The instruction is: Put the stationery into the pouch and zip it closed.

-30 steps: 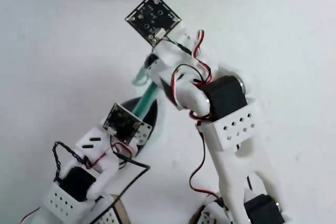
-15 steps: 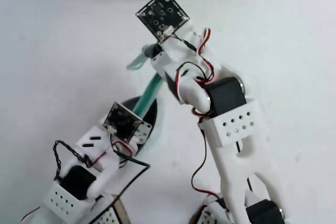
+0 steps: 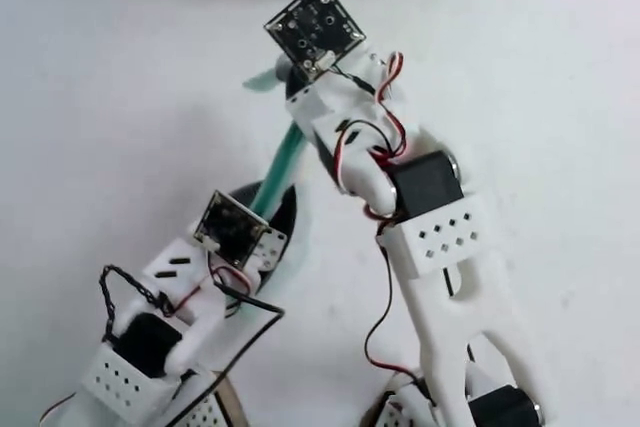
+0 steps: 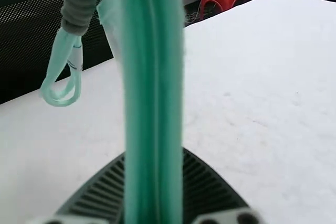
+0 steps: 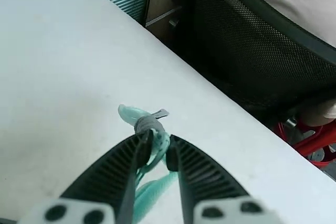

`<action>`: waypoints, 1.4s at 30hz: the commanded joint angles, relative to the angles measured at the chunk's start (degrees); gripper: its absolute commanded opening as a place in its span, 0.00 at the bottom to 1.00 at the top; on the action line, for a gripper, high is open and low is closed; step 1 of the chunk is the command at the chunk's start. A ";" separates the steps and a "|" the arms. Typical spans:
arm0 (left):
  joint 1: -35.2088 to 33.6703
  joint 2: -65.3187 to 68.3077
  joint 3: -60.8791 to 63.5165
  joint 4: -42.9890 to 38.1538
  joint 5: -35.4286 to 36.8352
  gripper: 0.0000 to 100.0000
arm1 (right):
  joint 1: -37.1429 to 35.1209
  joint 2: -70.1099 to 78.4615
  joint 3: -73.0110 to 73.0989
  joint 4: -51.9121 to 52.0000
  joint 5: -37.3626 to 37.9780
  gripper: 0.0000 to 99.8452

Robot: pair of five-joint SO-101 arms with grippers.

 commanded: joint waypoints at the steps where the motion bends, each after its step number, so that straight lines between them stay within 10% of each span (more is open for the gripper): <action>1: 0.92 -0.48 -1.23 2.11 -0.62 0.02 | 6.55 1.36 0.79 -3.03 0.09 0.02; 19: -6.20 -0.48 -12.13 7.82 7.12 0.20 | -4.70 -16.66 18.90 -2.51 -2.81 0.02; 34: 1.27 -3.38 -19.25 13.98 0.53 0.20 | -12.26 -17.01 19.25 1.63 -5.63 0.02; 42: 2.33 -15.43 -14.33 11.43 -2.46 0.03 | -12.79 -17.10 19.25 4.53 -5.71 0.02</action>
